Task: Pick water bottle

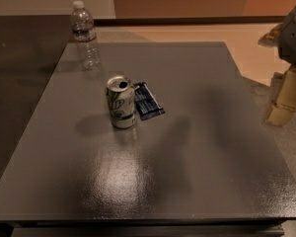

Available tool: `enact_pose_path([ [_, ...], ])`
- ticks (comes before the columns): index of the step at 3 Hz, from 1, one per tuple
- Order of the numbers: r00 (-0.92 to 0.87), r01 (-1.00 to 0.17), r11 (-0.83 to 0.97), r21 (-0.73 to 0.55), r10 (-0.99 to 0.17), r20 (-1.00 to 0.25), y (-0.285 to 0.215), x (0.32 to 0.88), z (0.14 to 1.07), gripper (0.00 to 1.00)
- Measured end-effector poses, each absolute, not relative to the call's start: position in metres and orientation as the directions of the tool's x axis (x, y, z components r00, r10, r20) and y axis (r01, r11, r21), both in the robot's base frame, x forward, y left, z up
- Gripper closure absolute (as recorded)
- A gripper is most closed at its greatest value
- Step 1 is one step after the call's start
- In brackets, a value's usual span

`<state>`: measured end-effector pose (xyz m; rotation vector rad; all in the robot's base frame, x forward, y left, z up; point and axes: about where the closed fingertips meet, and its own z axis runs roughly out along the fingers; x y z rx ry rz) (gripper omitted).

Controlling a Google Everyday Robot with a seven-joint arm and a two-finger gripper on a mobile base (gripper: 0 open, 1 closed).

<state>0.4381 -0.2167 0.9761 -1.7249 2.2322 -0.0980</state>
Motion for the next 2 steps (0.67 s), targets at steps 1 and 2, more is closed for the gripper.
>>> enact_pose_path([
  [1, -0.222, -0.931, 0.27, -0.245, -0.953, -0.207, -0.2167, 0.4381, 0.9761, 0.0],
  [2, -0.225, -0.929, 0.275, -0.246, -0.951, -0.211, -0.216, 0.4404, 0.976, 0.0],
])
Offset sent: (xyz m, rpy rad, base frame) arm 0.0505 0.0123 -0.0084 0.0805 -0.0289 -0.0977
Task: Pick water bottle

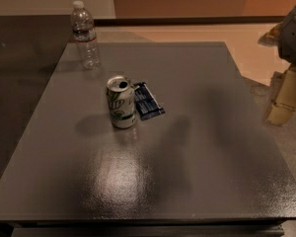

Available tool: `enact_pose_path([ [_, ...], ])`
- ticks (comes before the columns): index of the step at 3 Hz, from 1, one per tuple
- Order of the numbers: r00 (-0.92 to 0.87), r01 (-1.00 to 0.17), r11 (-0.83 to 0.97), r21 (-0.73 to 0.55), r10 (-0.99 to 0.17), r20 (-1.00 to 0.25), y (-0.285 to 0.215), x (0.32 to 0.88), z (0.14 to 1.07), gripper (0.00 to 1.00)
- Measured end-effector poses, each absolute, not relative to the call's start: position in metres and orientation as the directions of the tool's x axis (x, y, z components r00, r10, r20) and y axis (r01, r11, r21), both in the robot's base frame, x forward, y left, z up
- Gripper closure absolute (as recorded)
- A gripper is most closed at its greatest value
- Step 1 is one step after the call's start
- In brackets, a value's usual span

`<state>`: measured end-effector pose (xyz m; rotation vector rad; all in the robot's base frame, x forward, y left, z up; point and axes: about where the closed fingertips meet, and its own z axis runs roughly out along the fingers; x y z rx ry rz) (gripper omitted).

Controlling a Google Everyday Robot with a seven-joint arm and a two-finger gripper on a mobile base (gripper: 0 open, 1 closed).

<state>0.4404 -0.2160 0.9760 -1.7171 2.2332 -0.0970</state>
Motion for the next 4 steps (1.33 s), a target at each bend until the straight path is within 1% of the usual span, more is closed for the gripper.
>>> enact_pose_path([
  [2, -0.291, -0.889, 0.377, -0.261, -0.903, -0.315, -0.201, 0.504, 0.969, 0.0],
  [4, -0.298, -0.859, 0.442, -0.258, -0.842, -0.449, -0.179, 0.58, 0.969, 0.0],
])
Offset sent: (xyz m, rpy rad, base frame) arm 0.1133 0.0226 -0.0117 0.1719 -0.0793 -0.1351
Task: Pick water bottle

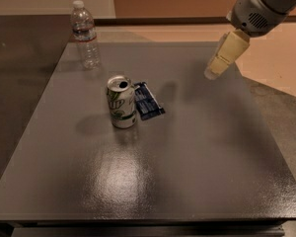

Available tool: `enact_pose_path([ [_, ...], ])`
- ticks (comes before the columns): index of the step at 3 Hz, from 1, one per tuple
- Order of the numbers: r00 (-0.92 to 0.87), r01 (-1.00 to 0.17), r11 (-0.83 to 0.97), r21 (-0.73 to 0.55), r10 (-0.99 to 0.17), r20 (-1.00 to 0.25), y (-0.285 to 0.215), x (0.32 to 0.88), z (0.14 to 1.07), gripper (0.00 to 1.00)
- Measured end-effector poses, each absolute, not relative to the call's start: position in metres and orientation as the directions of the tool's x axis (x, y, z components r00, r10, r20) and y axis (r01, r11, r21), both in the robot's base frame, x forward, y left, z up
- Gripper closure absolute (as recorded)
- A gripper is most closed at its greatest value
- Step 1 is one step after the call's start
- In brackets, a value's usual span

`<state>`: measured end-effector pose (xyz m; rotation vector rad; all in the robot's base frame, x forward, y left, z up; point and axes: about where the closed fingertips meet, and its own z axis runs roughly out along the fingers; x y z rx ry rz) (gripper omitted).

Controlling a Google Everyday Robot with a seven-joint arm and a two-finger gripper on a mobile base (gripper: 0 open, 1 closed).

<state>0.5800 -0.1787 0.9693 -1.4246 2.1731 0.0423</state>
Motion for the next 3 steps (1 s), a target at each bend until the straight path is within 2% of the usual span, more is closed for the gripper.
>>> enact_pose_path([
  [3, -0.208, -0.881, 0.416, -0.226, -0.769, -0.605, -0.085, 0.66, 0.962, 0.0],
])
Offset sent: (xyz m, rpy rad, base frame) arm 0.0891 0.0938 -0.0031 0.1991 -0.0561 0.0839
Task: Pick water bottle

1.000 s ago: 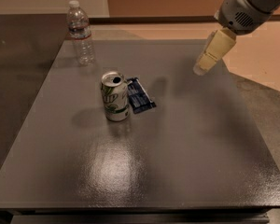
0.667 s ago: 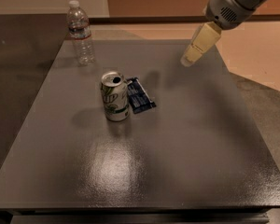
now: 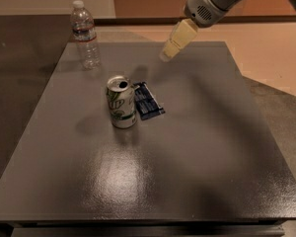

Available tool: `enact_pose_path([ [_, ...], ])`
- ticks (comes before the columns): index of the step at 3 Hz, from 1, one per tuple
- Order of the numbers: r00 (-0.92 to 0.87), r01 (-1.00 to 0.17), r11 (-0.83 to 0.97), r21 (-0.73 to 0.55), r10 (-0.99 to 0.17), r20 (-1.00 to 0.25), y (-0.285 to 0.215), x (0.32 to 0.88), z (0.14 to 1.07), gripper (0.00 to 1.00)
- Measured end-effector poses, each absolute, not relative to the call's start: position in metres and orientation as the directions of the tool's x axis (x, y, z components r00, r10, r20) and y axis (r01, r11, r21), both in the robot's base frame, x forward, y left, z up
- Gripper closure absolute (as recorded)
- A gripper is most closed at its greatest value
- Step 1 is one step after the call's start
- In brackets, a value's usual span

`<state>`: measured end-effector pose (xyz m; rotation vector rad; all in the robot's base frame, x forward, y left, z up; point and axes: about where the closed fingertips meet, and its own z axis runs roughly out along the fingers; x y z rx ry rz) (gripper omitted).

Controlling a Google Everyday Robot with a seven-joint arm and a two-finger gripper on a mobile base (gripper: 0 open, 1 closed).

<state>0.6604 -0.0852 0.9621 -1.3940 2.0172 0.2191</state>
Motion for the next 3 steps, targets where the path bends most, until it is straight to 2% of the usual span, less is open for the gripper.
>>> enact_pose_path([
  [3, -0.121, -0.912, 0.364, -0.189, -0.679, -0.724, 0.028, 0.703, 0.958, 0.0],
])
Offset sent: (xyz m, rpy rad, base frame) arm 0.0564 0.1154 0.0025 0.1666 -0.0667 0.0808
